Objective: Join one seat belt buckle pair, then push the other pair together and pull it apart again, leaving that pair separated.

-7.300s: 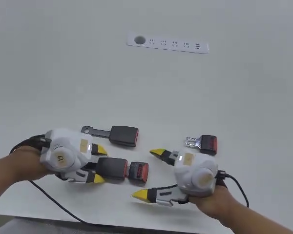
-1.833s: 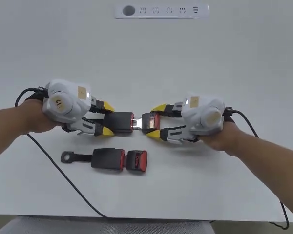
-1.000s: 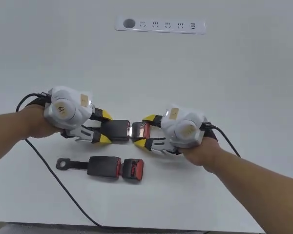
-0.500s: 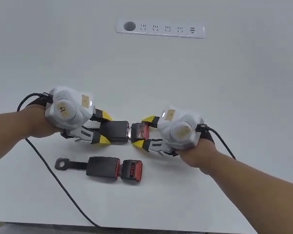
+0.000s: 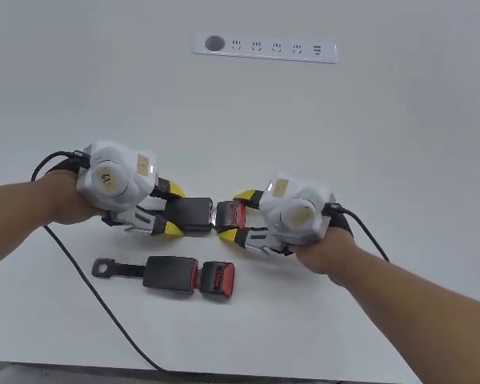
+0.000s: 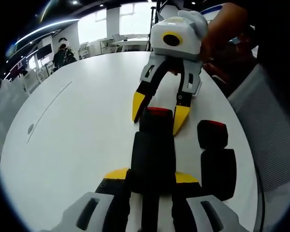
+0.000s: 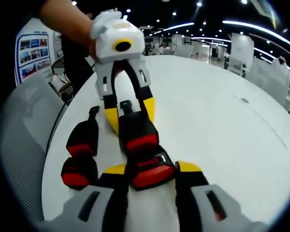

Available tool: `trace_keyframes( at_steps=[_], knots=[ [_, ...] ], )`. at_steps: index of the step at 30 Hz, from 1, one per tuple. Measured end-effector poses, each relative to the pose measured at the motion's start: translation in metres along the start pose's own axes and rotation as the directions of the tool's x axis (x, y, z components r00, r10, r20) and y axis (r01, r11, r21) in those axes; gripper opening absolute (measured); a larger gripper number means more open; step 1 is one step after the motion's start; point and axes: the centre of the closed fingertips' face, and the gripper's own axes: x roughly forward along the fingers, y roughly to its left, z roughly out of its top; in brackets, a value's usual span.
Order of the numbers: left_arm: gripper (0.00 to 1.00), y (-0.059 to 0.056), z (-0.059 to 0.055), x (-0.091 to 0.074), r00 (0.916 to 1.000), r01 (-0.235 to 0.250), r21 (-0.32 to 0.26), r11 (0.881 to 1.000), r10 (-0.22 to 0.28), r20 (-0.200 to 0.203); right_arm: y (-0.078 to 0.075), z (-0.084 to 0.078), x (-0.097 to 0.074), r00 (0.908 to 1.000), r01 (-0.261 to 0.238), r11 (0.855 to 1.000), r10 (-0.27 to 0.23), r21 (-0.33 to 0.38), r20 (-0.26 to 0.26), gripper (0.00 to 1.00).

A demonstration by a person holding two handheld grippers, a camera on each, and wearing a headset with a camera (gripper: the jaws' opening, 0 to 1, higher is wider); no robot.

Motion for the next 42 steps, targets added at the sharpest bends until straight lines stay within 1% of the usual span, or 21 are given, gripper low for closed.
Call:
trace_keyframes(
  at_steps=[35,38,39,42],
  knots=[
    [0.33,0.000,0.000,0.000,1.0000,-0.002,0.000,1.000,0.002,-0.008,-0.002,0.000,-0.001,1.0000,-0.005,1.000,0.005,-0.003,0.002,0.38],
    [0.34,0.000,0.000,0.000,1.0000,-0.003,0.001,1.000,0.003,-0.006,-0.004,-0.004,-0.005,1.0000,-0.002,1.000,0.002,0.002,-0.002,0.38],
    [0.34,0.000,-0.001,0.000,1.0000,-0.006,0.000,1.000,0.006,-0.004,-0.006,-0.006,-0.009,1.0000,0.001,1.000,-0.001,0.003,0.003,0.38],
    [0.34,0.000,-0.001,0.000,1.0000,-0.005,0.000,1.000,0.005,-0.003,-0.008,-0.008,-0.012,0.9999,0.006,1.000,-0.006,0.005,0.009,0.38]
  ],
)
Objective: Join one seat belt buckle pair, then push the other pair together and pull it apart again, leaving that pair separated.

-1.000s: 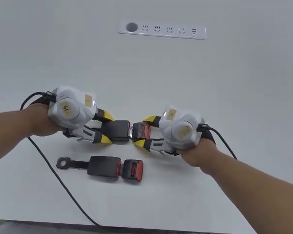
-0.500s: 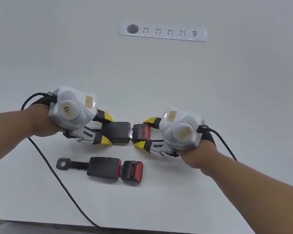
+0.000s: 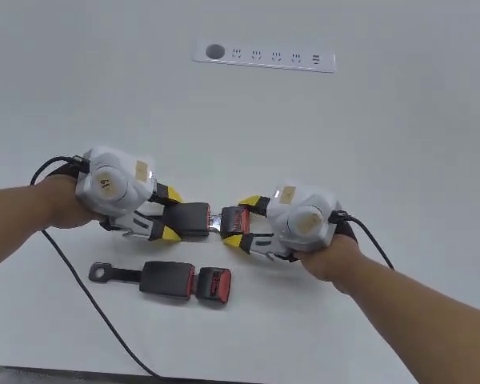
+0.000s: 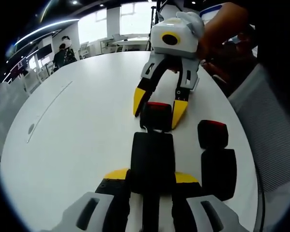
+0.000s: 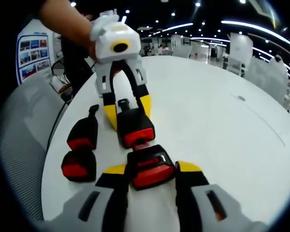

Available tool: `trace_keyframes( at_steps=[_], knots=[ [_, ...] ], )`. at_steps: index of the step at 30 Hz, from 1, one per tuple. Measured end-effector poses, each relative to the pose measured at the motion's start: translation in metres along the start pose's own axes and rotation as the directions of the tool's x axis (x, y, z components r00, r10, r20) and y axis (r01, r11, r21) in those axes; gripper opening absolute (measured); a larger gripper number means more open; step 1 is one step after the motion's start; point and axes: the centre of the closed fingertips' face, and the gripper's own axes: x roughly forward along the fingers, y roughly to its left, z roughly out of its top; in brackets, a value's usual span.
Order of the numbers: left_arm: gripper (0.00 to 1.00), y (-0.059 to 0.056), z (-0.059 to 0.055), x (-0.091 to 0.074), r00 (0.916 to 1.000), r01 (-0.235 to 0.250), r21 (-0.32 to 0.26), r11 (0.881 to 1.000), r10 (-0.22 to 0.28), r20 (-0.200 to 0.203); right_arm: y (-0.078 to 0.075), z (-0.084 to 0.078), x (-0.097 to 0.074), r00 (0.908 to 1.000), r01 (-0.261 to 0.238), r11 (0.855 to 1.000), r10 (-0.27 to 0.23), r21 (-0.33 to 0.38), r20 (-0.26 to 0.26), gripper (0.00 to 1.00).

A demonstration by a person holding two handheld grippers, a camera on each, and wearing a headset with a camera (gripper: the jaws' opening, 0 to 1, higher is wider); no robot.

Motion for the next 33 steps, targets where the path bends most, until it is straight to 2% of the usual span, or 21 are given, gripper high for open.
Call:
trace_keyframes(
  at_steps=[6,11,21,33],
  knots=[
    [0.33,-0.001,0.001,0.001,0.9999,0.006,0.018,1.000,-0.006,-0.008,-0.001,-0.002,-0.003,0.9996,-0.024,1.000,0.024,0.009,0.011,0.38],
    [0.34,0.000,0.002,0.001,0.9998,0.015,0.025,1.000,-0.015,-0.013,-0.003,-0.007,-0.010,0.9995,-0.031,0.999,0.031,-0.009,0.004,0.38],
    [0.34,0.001,0.002,0.001,0.9999,0.013,0.018,1.000,-0.013,-0.005,-0.016,-0.026,-0.033,0.9998,-0.020,0.999,0.020,-0.026,0.000,0.38],
    [0.34,0.004,0.004,0.001,0.9999,0.011,0.016,1.000,-0.011,-0.011,-0.027,-0.052,-0.066,0.9999,0.002,1.000,-0.002,0.000,-0.013,0.38]
  ],
)
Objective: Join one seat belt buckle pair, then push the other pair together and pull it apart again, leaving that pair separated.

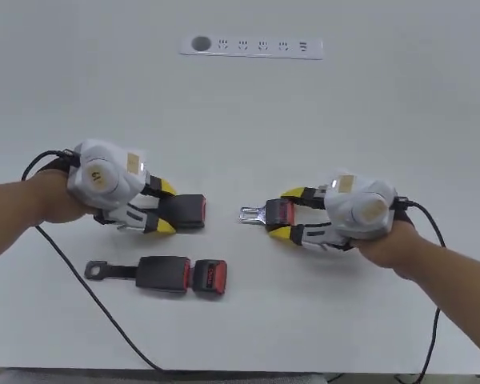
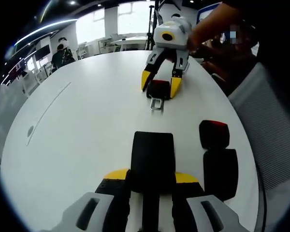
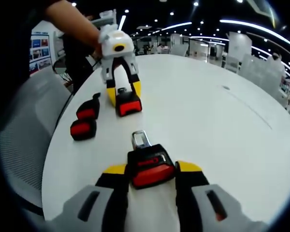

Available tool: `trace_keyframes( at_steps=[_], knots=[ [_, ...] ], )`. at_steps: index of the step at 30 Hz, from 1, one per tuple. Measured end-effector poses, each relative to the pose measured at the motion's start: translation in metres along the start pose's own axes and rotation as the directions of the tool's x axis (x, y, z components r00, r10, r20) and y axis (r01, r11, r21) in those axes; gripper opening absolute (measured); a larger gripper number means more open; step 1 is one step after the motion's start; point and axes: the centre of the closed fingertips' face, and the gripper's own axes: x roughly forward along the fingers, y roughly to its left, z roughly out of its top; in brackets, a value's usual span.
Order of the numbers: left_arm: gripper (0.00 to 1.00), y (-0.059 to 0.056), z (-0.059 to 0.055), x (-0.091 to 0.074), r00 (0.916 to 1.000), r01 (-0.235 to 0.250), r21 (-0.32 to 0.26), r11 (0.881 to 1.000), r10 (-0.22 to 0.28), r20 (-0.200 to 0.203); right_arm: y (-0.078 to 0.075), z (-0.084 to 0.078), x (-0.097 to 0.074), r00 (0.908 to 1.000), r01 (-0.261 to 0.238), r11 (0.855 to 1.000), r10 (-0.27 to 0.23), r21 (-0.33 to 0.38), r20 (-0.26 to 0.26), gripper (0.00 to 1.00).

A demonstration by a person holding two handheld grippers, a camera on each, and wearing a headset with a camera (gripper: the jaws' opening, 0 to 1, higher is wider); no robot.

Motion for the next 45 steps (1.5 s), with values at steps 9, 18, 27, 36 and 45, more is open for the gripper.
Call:
trace_keyframes(
  at_steps=[9,18,27,36,45],
  knots=[
    [0.34,0.000,0.000,-0.001,1.0000,0.001,0.000,1.000,-0.001,-0.004,-0.007,-0.015,-0.015,0.9999,0.007,1.000,-0.007,-0.001,-0.014,0.38],
    [0.34,0.001,-0.002,-0.001,1.0000,0.003,-0.004,1.000,-0.003,-0.005,-0.009,-0.032,-0.034,0.9995,0.015,1.000,-0.015,0.002,-0.029,0.38],
    [0.34,0.001,-0.002,0.000,0.9999,0.006,0.002,1.000,-0.006,-0.014,-0.009,-0.047,-0.050,0.9988,0.024,1.000,-0.023,0.016,-0.043,0.38],
    [0.34,0.002,0.001,0.001,0.9993,0.000,-0.009,1.000,0.000,-0.038,-0.007,-0.041,-0.055,0.9979,0.020,1.000,-0.019,0.015,-0.062,0.39],
    [0.55,0.015,0.010,-0.025,0.9885,-0.146,-0.195,0.970,0.151,0.010,-0.028,-0.027,-0.066,0.9734,0.229,0.966,-0.227,0.122,-0.028,0.64]
  ],
)
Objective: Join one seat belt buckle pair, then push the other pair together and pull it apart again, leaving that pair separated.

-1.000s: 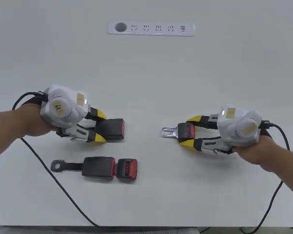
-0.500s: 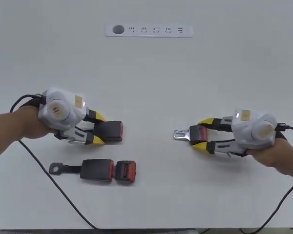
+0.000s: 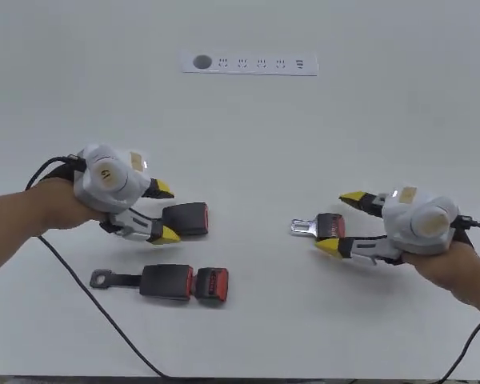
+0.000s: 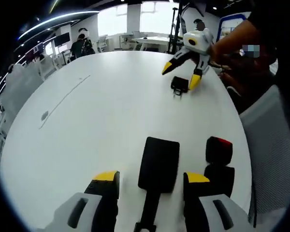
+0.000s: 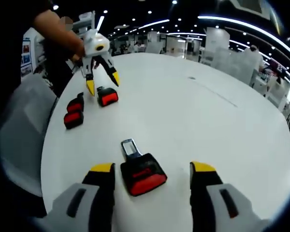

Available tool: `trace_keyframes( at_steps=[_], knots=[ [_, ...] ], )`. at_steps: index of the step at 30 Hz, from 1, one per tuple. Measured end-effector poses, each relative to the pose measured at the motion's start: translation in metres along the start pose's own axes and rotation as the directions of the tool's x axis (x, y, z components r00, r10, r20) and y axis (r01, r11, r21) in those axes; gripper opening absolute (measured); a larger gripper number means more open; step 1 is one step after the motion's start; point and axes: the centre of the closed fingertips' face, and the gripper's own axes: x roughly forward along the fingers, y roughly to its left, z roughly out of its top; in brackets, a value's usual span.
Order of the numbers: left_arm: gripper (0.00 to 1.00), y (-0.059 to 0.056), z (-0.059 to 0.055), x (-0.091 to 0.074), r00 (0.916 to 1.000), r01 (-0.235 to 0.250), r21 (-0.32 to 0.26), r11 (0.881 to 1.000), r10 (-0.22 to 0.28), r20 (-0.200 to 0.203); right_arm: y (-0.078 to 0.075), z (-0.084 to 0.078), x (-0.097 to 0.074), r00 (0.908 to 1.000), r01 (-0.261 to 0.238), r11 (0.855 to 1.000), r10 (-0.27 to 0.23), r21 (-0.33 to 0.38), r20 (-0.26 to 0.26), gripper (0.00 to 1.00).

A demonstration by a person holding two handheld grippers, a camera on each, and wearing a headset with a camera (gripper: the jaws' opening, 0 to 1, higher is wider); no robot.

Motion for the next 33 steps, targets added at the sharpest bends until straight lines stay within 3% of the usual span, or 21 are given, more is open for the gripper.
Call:
trace_keyframes(
  at_steps=[2,3,4,5,8,10,14,24,27,33],
  knots=[
    [0.65,0.009,0.004,-0.011,0.9967,-0.066,-0.069,0.995,0.069,0.043,-0.003,0.002,-0.001,0.9991,0.036,0.998,-0.037,0.046,0.019,0.72],
    [0.69,0.015,0.009,-0.019,0.9883,-0.117,-0.110,0.987,0.126,0.085,-0.005,0.002,-0.002,0.9981,0.054,0.996,-0.056,0.066,0.026,0.76],
    [0.73,0.017,0.012,-0.024,0.9813,-0.140,-0.139,0.980,0.156,0.113,-0.007,0.003,-0.005,0.9942,0.099,0.990,-0.102,0.096,0.033,0.81],
    [0.75,0.018,0.014,-0.033,0.9726,-0.160,-0.176,0.971,0.186,0.140,-0.006,0.006,-0.006,0.9921,0.114,0.988,-0.118,0.102,0.041,0.88],
    [0.81,0.018,0.014,-0.048,0.9575,-0.195,-0.218,0.956,0.234,0.169,0.010,0.011,-0.013,0.9904,0.114,0.989,-0.121,0.092,0.067,0.89],
    [0.85,0.013,0.013,-0.059,0.9504,-0.210,-0.224,0.952,0.252,0.182,0.016,0.013,-0.016,0.9886,0.127,0.987,-0.133,0.096,0.069,0.91],
    [0.88,0.002,0.014,-0.081,0.9243,-0.237,-0.251,0.938,0.298,0.239,0.032,0.022,-0.023,0.9836,0.145,0.985,-0.154,0.093,0.095,0.95],
    [0.99,-0.027,-0.008,-0.118,0.8834,-0.286,-0.299,0.910,0.371,0.286,0.057,0.040,-0.042,0.9722,0.179,0.980,-0.190,0.087,0.137,1.00],
    [1.00,-0.040,-0.014,-0.125,0.8785,-0.276,-0.306,0.911,0.368,0.305,0.064,0.047,-0.051,0.9666,0.189,0.978,-0.202,0.094,0.158,1.00],
    [0.99,-0.065,-0.029,-0.132,0.8934,-0.239,-0.291,0.926,0.327,0.308,0.080,0.044,-0.063,0.9644,0.199,0.977,-0.210,0.079,0.161,1.00]
  ],
)
